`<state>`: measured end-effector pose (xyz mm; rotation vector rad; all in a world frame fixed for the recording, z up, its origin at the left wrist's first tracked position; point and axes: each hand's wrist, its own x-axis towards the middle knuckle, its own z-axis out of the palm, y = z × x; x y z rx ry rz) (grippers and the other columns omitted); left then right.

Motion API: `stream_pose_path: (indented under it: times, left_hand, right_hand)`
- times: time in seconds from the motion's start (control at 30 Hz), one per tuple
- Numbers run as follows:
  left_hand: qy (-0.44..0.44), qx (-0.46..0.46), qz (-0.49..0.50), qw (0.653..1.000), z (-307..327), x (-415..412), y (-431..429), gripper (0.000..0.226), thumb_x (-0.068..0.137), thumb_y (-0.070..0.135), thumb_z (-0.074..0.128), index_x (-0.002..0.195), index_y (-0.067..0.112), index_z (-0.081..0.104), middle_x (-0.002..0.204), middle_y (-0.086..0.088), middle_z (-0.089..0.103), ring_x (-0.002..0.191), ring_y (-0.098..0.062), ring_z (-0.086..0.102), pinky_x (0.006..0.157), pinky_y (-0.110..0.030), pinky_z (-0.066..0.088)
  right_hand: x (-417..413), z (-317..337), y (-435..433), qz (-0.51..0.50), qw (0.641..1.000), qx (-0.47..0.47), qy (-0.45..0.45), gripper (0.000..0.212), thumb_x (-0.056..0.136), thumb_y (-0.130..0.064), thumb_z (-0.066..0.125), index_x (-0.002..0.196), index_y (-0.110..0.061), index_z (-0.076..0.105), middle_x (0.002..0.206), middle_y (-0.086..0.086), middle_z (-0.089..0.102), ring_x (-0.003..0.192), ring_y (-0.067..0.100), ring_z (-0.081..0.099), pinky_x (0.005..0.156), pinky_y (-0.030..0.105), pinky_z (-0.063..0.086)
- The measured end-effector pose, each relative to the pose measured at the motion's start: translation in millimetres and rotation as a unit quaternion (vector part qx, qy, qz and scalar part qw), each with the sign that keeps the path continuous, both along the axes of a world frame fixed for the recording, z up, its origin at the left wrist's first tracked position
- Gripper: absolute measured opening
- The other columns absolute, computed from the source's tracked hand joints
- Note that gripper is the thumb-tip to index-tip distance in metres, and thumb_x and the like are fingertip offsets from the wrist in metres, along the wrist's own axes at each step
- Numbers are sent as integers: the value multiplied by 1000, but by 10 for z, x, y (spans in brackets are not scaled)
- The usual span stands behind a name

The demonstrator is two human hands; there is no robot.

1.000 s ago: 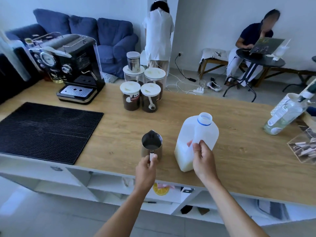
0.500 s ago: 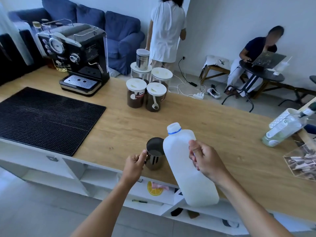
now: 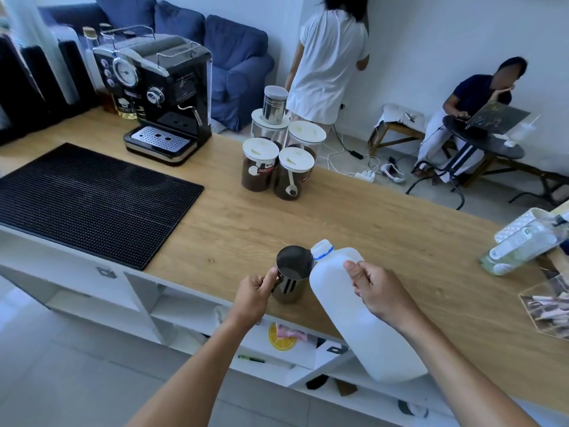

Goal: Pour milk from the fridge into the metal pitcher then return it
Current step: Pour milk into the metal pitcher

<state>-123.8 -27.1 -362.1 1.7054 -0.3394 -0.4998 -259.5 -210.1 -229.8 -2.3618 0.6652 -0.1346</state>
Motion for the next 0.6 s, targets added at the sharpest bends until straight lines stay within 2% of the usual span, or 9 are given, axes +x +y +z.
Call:
stream_pose_path:
  times: [0.1, 0.23, 0.37, 0.4, 0.5, 0.6]
  left_hand:
    - [-2, -3, -4, 1000, 6, -1, 12, 55, 97, 47, 49, 51, 19, 36, 50, -3, 28, 50, -20, 24, 54, -34, 24]
    - [-2, 2, -8, 1000, 35, -6, 9, 59, 98, 45, 49, 45, 24, 34, 46, 3, 28, 47, -18, 22, 53, -33, 23]
    - [-6, -7, -17, 1000, 54, -14, 24, 56, 97, 46, 48, 48, 22, 33, 46, 2, 27, 43, -14, 19, 48, -30, 18]
    - [-8, -5, -16, 1000, 53, -14, 25, 56, 97, 46, 48, 50, 20, 33, 48, -1, 27, 44, -15, 20, 48, -29, 17]
    - [-18, 1, -10, 1000, 64, -15, 22, 57, 99, 43, 48, 49, 20, 31, 52, -7, 28, 51, -20, 22, 49, -30, 17]
    - [-22, 0, -14, 1000, 66, -17, 24, 56, 99, 42, 48, 51, 18, 29, 54, -7, 26, 53, -21, 22, 48, -29, 16]
  right_hand:
    - [11, -40, -29, 20, 999, -37, 34, 62, 91, -62, 37, 66, -5, 41, 52, -4, 42, 50, 16, 40, 54, 32, 34]
    - [35, -152, -32, 51, 994, -59, 72, 63, 91, -64, 35, 66, -7, 35, 54, -1, 35, 65, 34, 59, 54, 34, 32]
    - [67, -170, -28, 59, 989, -76, 111, 63, 90, -68, 30, 65, -10, 33, 54, -1, 37, 72, 31, 64, 55, 34, 34]
    - [78, -160, -28, 58, 988, -81, 119, 64, 89, -71, 27, 64, -12, 32, 55, -1, 38, 68, 29, 63, 55, 34, 34]
    - [146, -70, -10, 60, 982, -100, 150, 65, 82, -76, 21, 63, -15, 32, 59, 2, 43, 55, 23, 43, 56, 36, 36]
    - [235, 66, 18, 71, 972, -121, 190, 60, 92, -66, 25, 63, -14, 31, 61, 1, 42, 54, 19, 37, 54, 35, 32]
